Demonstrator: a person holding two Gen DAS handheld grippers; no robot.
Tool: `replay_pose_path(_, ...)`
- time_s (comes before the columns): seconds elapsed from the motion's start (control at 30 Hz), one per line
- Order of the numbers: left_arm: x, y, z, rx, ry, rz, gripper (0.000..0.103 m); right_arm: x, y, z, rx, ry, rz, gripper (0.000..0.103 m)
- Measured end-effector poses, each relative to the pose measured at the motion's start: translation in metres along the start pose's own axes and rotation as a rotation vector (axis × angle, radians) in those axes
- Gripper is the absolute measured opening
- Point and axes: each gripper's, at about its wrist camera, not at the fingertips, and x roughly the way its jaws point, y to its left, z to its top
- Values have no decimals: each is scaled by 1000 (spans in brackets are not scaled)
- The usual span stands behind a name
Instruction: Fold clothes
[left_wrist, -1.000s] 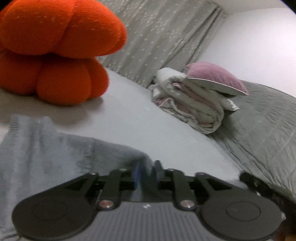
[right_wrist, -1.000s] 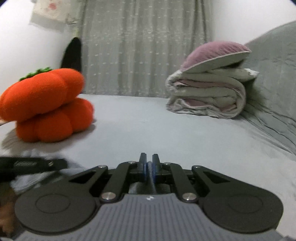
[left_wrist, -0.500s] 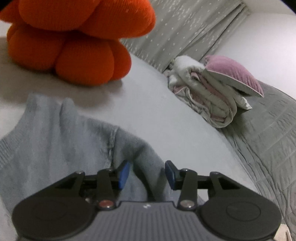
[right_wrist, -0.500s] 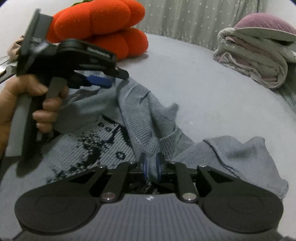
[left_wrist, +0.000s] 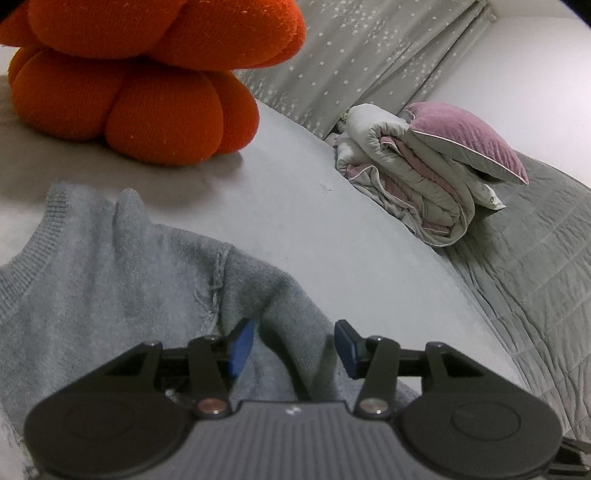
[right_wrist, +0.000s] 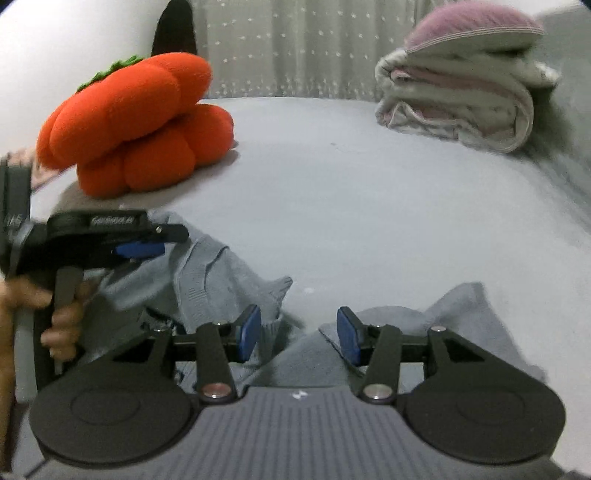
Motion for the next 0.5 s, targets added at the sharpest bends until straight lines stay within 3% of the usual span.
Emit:
replay_pose_path(0.1,1,1,-1,-8,-6,-3,49,17,3,-2,35,27,80,50)
replay_pose_path(0.13,1,1,-1,-10,-9,-1,48,22,6,-3,37,36,78,38)
replay_pose_path(0.17,1,1,-1,-12,-12,1,48,27,8,-3,38,46,76,2)
replay_pose_path(0.2,1,1,-1,-13,-16,3,48,32,10,-3,38,50,70,7)
replay_pose_path(0.5,-2,1,1,-16,-31,11,49,50,25,40,-114,-161,-182,6)
